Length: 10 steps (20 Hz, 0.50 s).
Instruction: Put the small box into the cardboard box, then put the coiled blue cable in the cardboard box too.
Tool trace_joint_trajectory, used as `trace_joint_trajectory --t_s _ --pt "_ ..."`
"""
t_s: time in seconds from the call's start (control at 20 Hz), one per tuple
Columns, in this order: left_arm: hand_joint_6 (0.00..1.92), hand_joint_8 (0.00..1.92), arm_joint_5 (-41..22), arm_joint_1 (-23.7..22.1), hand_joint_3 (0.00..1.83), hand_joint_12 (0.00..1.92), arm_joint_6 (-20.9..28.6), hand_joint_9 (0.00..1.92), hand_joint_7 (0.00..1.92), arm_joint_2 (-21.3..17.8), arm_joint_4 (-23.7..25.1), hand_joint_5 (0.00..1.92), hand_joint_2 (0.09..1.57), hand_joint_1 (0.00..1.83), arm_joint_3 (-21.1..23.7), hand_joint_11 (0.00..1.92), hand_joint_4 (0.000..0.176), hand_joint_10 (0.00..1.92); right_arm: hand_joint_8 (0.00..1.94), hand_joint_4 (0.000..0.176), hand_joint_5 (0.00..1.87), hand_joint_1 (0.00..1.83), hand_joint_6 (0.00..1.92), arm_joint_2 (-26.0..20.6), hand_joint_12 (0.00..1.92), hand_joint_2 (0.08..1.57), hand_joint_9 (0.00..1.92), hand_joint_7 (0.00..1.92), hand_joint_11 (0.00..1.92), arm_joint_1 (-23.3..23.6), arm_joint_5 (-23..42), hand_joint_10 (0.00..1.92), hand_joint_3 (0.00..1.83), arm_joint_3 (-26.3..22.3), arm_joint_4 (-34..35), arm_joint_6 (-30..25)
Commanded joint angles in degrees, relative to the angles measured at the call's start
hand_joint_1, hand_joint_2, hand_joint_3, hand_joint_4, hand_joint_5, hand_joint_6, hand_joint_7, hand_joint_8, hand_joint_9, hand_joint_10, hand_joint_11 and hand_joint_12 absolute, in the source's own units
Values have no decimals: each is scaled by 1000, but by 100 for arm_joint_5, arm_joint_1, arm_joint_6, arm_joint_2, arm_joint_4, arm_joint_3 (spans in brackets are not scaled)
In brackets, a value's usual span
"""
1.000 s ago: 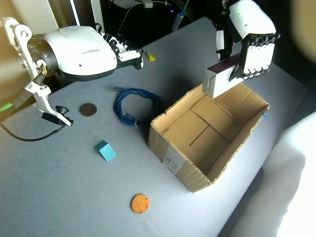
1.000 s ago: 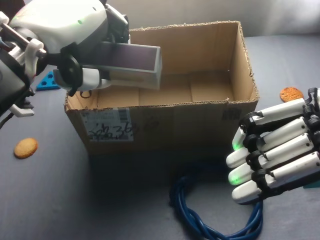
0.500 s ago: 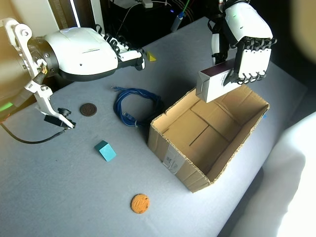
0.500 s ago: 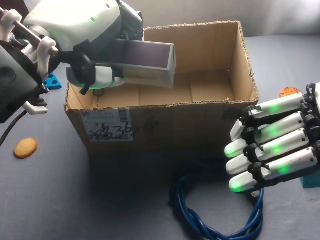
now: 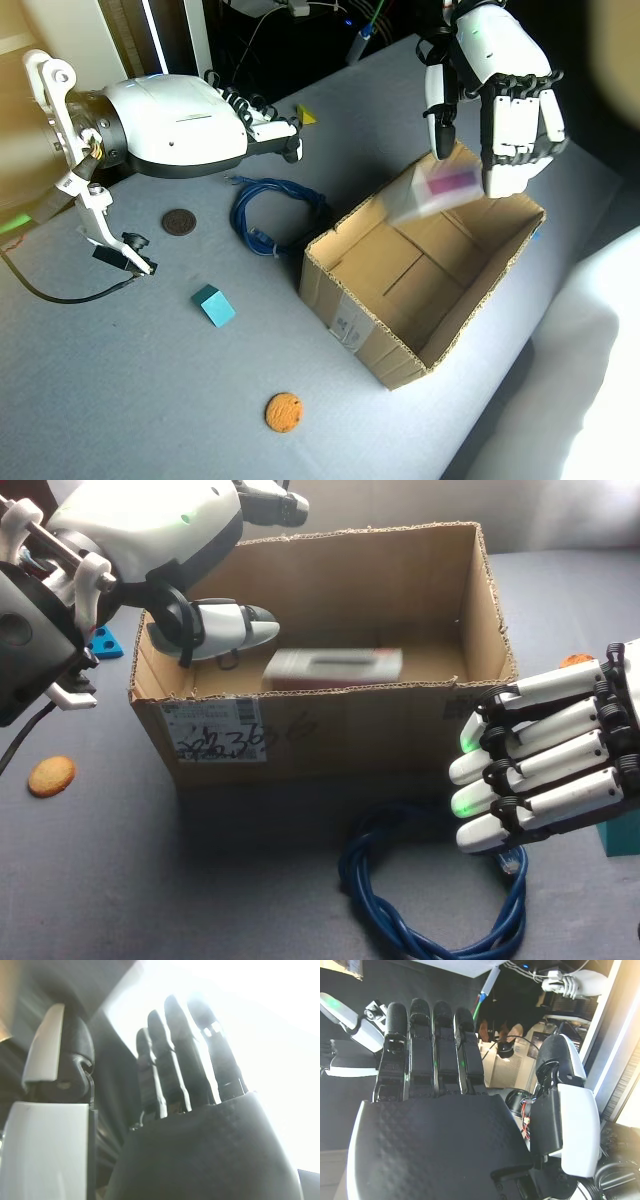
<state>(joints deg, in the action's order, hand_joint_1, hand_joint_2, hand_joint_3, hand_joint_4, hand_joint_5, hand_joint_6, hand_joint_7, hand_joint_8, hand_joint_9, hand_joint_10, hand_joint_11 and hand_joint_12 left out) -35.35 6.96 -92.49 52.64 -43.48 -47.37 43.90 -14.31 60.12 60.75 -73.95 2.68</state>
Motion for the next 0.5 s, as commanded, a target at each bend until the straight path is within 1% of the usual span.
trace_joint_trajectory --t_s 0.0,0.05,0.1,0.15,0.2,0.3,0.35,0.45 --pt "1 0 -528 -29 0 883 39 418 452 -49 249 389 1127 969 -6 0 0 2 3 0 388 217 2 -45 936 1121 386 409 0 34 364 5 0 -18 471 10" --pt "0 0 -528 -16 0 853 62 411 442 -55 261 371 1118 959 -23 0 0 1 1 0 383 224 0 -45 931 1120 382 408 0 21 353 2 0 -17 471 76" --pt "0 2 -526 -3 8 636 82 309 353 -71 291 290 1149 896 -52 0 0 1 0 0 370 220 0 -42 918 1124 372 396 0 -20 304 0 1 -18 476 230" --pt "0 0 -526 -3 5 570 83 278 323 -96 318 269 1149 865 -71 0 0 0 2 0 373 224 2 -32 927 1121 377 399 0 -61 256 2 0 -17 499 345" --pt "0 0 -523 1 0 524 84 265 314 -147 339 264 1136 834 -93 0 0 0 0 0 370 216 0 -6 933 1122 375 395 0 -155 152 2 0 -17 590 605" --pt "0 0 -513 55 0 351 81 172 215 -293 377 164 1109 767 -126 0 0 0 4 0 386 263 4 74 979 1109 387 407 0 -339 -63 4 0 -17 738 1167" --pt "0 2 -487 93 0 337 76 170 210 -389 396 150 1100 745 -133 0 0 3 4 0 390 296 4 122 987 1105 391 411 0 -429 -71 5 0 -18 772 1374" --pt "4 5 -350 185 0 400 66 187 221 -615 463 156 1090 666 -152 0 0 6 0 0 363 379 0 195 973 1077 372 389 0 -599 -105 0 0 -22 829 1702"
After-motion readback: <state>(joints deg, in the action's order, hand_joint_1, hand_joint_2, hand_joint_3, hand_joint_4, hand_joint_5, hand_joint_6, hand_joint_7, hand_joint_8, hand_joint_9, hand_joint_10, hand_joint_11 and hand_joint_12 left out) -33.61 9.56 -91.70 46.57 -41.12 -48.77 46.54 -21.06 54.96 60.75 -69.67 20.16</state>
